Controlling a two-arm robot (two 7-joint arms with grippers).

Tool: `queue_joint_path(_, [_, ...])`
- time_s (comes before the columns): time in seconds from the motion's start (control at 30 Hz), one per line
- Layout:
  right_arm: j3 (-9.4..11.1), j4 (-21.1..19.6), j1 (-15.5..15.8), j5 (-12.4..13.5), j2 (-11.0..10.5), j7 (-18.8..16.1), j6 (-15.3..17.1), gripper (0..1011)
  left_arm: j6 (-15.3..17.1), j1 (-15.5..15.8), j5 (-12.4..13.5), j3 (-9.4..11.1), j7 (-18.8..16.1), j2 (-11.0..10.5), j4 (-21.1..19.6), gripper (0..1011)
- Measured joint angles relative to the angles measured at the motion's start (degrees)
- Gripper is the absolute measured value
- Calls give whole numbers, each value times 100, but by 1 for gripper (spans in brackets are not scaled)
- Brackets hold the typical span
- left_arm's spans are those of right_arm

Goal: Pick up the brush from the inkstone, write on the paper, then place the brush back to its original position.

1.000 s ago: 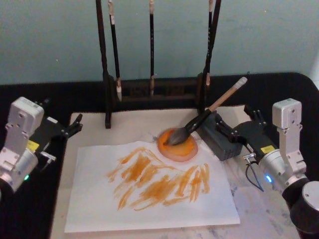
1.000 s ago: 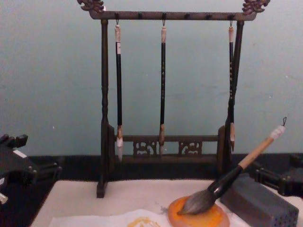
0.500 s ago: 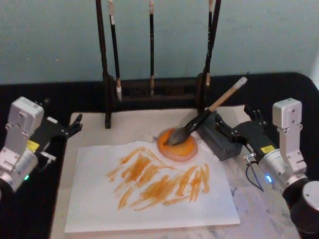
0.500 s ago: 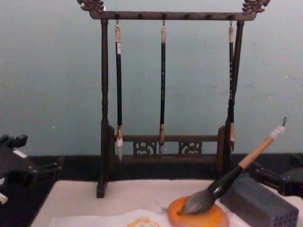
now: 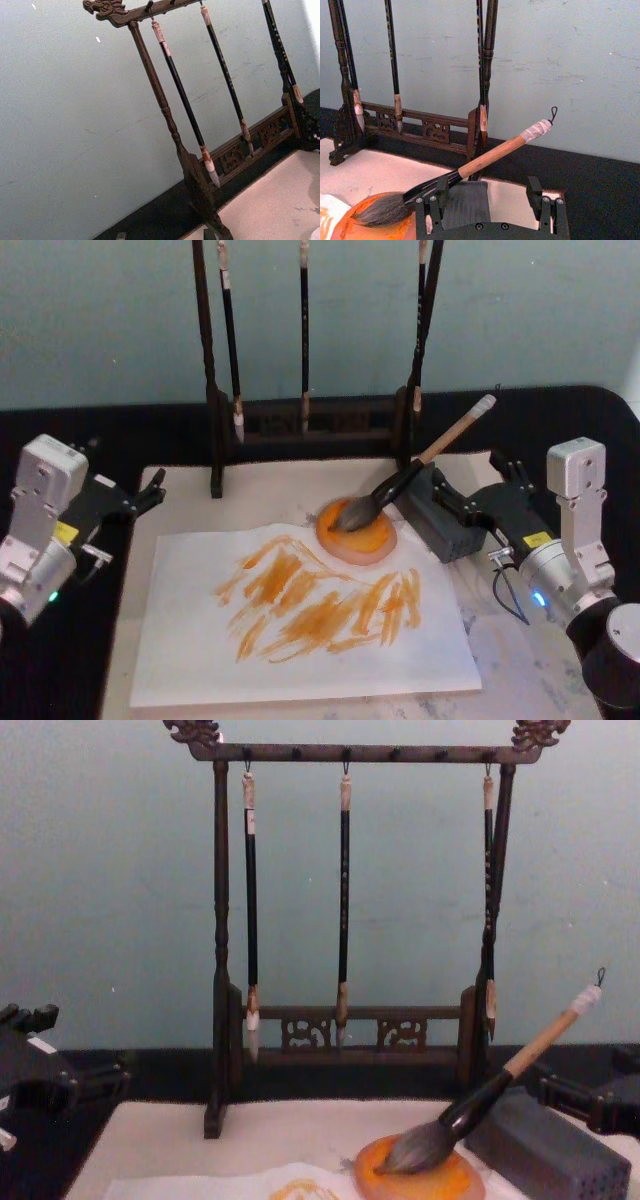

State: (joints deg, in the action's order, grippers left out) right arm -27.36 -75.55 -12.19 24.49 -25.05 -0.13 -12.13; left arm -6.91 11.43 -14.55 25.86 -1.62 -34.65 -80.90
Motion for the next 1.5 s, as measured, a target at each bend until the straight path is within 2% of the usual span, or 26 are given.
queue_joint_path(1.5, [0, 0, 0, 0, 0, 0, -1, 1000, 0, 0, 0, 0, 0, 0, 0, 1001])
